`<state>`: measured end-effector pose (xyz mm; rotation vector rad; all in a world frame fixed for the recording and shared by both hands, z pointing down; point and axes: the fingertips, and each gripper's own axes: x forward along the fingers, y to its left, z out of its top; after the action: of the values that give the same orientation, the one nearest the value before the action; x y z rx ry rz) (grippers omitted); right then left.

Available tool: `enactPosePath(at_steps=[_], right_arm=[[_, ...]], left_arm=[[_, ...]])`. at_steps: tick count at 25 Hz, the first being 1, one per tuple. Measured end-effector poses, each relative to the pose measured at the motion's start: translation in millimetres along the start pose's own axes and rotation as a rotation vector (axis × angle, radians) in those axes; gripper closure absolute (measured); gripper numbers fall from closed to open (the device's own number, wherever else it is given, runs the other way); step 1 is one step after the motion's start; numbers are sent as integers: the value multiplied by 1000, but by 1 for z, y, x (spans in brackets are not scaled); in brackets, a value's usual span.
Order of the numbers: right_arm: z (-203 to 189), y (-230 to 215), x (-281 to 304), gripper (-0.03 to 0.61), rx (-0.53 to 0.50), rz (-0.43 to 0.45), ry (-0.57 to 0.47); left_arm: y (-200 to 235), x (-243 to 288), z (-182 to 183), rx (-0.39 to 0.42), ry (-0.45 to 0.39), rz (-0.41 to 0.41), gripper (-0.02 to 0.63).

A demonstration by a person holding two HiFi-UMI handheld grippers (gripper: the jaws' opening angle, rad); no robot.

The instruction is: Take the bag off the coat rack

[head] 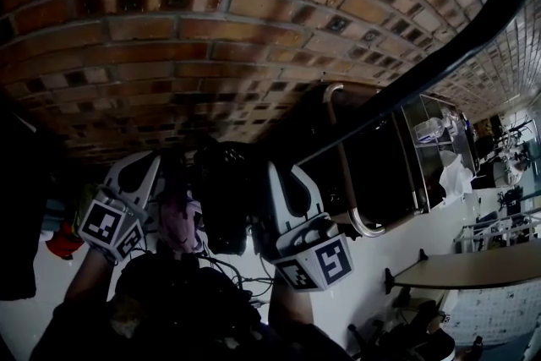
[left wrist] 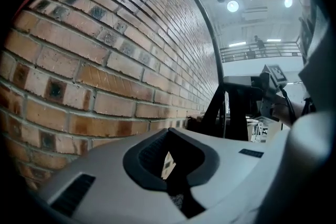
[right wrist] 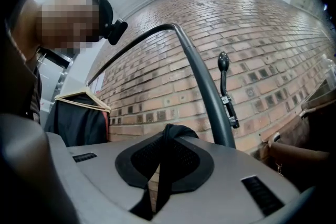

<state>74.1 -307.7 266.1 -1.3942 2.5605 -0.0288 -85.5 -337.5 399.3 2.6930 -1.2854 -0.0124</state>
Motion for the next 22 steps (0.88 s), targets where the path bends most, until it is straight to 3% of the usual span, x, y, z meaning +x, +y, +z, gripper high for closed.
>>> enactPosePath(at_steps=[5,12,22], right_arm=[[-5,17,13,540,0,46,14],[-31,37,12,540,112,109,33],[-55,64,-10,540,179,132,21]], left_arm=[[10,-3,5,4,-16,5,580],[17,-13,8,11,-10,-2,580],[13,-18,-8,-5,34,-86,580]])
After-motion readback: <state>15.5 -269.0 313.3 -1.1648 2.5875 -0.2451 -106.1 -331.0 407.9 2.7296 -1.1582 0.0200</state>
